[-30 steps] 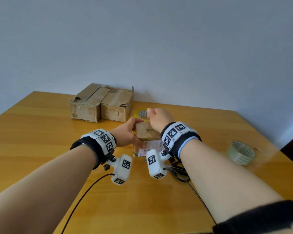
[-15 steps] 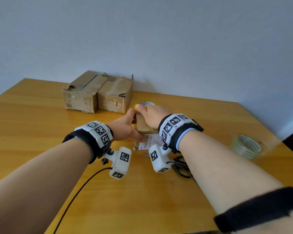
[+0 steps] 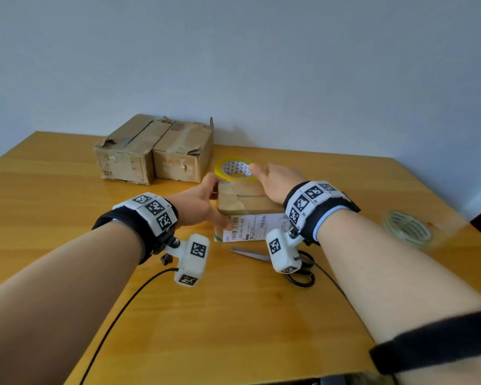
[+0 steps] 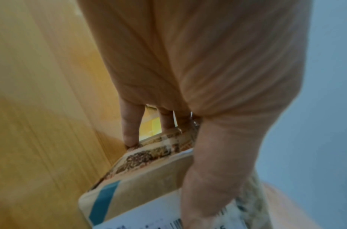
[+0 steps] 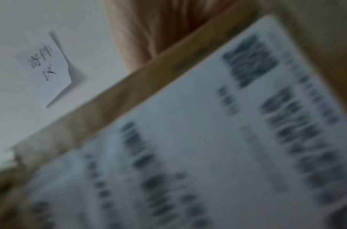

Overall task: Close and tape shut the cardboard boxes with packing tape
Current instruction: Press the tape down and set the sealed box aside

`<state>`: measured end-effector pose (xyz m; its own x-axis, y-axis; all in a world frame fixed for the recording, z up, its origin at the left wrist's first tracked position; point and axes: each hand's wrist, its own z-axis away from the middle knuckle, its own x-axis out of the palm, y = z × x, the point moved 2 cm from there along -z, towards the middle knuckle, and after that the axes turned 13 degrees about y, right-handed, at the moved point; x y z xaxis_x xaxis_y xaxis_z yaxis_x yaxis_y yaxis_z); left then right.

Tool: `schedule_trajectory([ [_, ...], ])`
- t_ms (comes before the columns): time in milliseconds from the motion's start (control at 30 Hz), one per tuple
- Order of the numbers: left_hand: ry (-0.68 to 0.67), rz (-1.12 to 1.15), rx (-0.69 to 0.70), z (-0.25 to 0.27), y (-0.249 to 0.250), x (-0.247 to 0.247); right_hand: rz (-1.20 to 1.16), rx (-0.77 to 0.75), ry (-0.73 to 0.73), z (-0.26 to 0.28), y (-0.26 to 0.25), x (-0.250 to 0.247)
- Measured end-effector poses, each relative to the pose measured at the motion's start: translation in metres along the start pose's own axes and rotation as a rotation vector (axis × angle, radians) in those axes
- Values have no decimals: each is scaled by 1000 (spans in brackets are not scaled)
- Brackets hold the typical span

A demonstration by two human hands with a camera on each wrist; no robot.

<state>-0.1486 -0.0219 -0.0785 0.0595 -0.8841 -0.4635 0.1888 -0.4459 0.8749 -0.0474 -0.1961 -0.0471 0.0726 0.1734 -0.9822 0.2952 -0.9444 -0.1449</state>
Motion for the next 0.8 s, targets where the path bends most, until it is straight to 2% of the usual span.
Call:
schedule_trajectory([
  [100, -15, 21, -3, -1, 1, 2, 19, 73, -2, 2, 15, 4],
  [267, -48, 63, -20, -1, 3, 4, -321, 125, -39, -8, 41, 2],
  [467, -62, 98, -56, -1, 3, 5, -589, 220, 27, 12, 58, 7],
  [567, -67, 156, -61, 1, 1, 6, -743, 375, -22, 17, 63, 8],
  [633, -68, 187, -66, 3, 1, 7, -972, 580, -102, 18, 72, 22],
  [700, -75, 250, -84, 5, 0, 8, -1220, 698, -154, 16, 81, 31],
  [767, -45, 360, -107, 5, 1, 6, -1370, 700, -137, 19, 87, 28],
  [800, -6, 400, -112, 5, 4, 5, -1387, 666, -130, 30, 78, 11],
])
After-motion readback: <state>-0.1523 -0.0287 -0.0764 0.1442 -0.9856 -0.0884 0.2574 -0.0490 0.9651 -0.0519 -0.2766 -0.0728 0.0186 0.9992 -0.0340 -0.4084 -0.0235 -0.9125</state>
